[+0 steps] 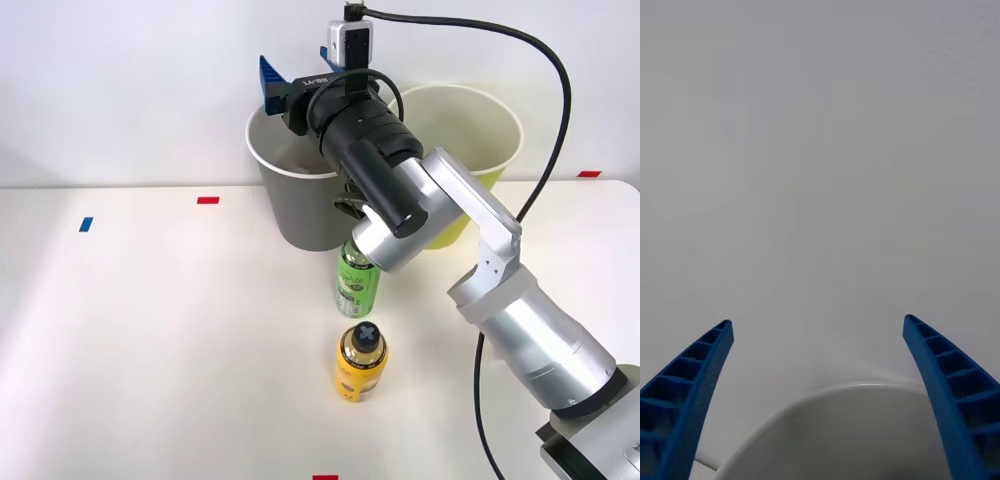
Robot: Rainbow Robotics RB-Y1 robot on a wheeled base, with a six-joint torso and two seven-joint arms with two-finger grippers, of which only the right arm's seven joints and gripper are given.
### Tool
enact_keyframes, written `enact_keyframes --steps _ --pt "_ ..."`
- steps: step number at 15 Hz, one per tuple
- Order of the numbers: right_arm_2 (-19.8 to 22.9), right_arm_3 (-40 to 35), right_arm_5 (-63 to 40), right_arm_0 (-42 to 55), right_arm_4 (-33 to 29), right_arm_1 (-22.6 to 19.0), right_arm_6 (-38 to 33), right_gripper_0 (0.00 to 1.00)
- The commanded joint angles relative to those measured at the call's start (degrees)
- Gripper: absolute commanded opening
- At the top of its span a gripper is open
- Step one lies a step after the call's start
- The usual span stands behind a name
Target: Put cans in the gray bin, plastic bottles in the light green bin
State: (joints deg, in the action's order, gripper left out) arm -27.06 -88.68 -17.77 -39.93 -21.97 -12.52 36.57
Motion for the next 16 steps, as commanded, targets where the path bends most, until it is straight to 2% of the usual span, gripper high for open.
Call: enact_keyframes --steps 1,3,7,9,16 --pt "0.52 0.00 1.25 0.02 -1.41 0.13 -0.36 1.00" --pt "2.36 -0.09 4.15 0.55 -1.41 0.30 -0.53 1.00" --pt "9.48 -1.23 17.07 6.44 -2.64 0.74 -0.53 1.00" --pt "12.21 -5.80 19.18 10.66 -2.55 0.48 -0.62 1.00" --pt "16.16 -23.03 19.26 26.83 0.26 -3.21 -3.17 1.00"
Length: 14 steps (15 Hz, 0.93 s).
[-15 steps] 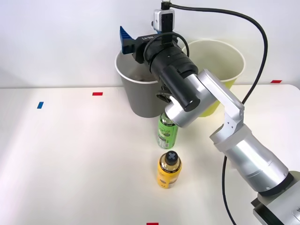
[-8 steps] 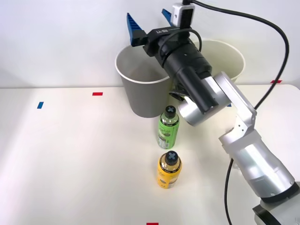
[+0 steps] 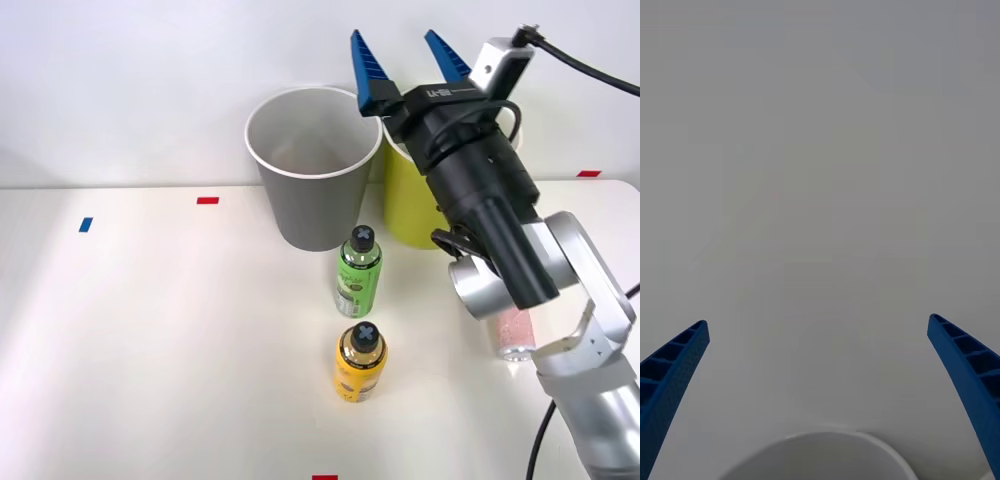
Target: Put cans in the gray bin, plastic bottles in the light green bin
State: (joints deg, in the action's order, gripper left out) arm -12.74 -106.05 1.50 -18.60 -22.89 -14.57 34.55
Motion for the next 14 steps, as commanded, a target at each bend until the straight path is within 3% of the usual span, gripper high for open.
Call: enact_keyframes --steps 1,3,8,14 --pt "2.54 -8.04 0.00 8.67 3.38 -1.60 -1.41 1.00" --pt "3.68 -12.43 1.58 16.85 6.89 -2.83 -1.59 1.00" --pt "6.93 -17.97 6.50 35.57 5.84 -3.71 -0.18 1.00" --pt "11.24 -17.97 9.32 45.50 5.14 -3.27 1.14 1.00"
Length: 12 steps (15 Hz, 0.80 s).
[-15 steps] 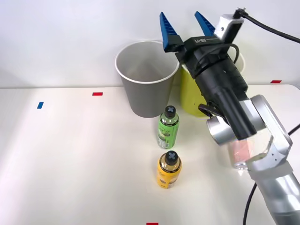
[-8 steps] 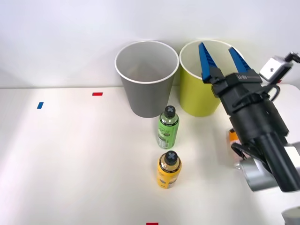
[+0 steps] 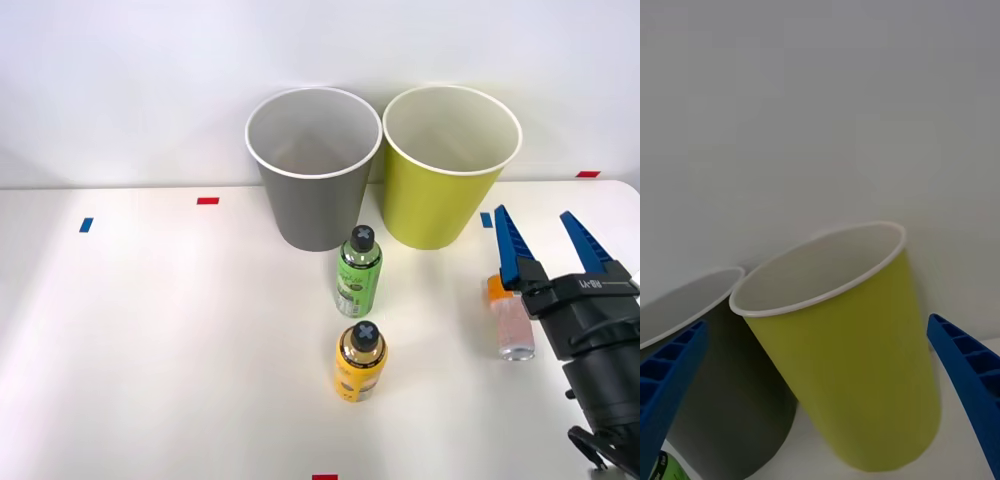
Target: Put cans in the gray bin, plastic bottles in the light green bin
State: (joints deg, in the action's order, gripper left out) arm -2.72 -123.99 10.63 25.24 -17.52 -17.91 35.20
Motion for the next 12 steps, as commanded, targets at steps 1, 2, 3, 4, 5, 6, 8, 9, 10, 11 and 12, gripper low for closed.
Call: enact_keyframes --steps 1,2,3,4,5,6,8,9,10,11,12 --pt "1.75 -0.02 0.27 2.01 -0.23 0.60 0.48 1.00" --pt "2.11 -0.02 0.27 2.27 -0.23 1.30 0.66 1.00" --pt "2.72 -0.02 0.27 2.89 -0.49 2.35 0.92 1.00" --pt "3.16 -0.02 0.27 3.50 -0.67 3.14 1.09 1.00" --pt "3.51 -0.02 0.27 4.29 -0.93 3.76 1.27 1.00" --pt "3.95 -0.02 0.10 5.44 -1.28 4.37 1.53 1.00" --pt "4.13 -0.02 0.10 7.46 -1.99 4.90 2.33 1.00" --pt "3.78 -0.02 0.10 8.95 -2.51 5.43 3.29 1.00" --pt "3.69 -0.02 0.10 10.09 -2.60 6.31 6.54 1.00" --pt "3.60 -0.02 0.10 11.41 -2.60 7.89 13.31 1.00" --pt "3.42 -0.02 0.18 12.38 -2.34 8.95 16.56 1.00"
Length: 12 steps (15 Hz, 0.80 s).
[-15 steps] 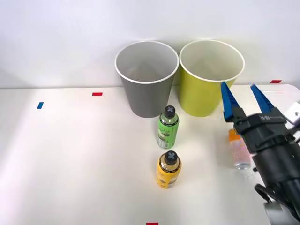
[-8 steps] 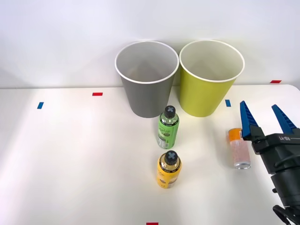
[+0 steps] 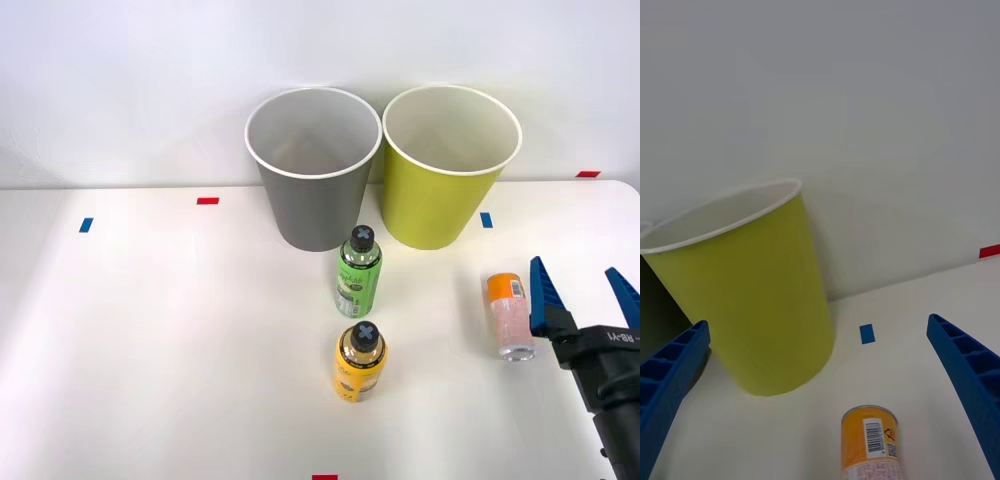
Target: Put cans in the gray bin, plastic bottles in the light green bin
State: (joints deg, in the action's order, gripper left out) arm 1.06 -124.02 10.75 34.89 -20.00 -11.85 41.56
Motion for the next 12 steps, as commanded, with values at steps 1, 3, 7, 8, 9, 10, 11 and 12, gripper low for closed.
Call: enact_keyframes --steps 1,3,7,8,9,10,11,12 --pt "-1.24 0.01 -0.03 3.78 0.57 3.33 12.67 1.00" --pt "-3.52 0.18 0.06 6.50 1.01 4.21 17.86 1.00" --pt "-2.91 7.65 8.32 7.12 0.57 9.04 26.38 1.00" --pt "-3.09 9.15 10.25 7.47 0.75 10.01 28.32 1.00" --pt "-3.44 10.29 11.48 7.64 0.75 10.53 29.90 1.00" --pt "-4.23 11.78 12.80 7.73 0.75 10.27 31.92 1.00" --pt "-5.37 13.89 14.56 7.82 1.54 9.74 34.38 1.00" --pt "-6.25 14.95 15.79 7.91 3.12 9.04 36.58 1.00"
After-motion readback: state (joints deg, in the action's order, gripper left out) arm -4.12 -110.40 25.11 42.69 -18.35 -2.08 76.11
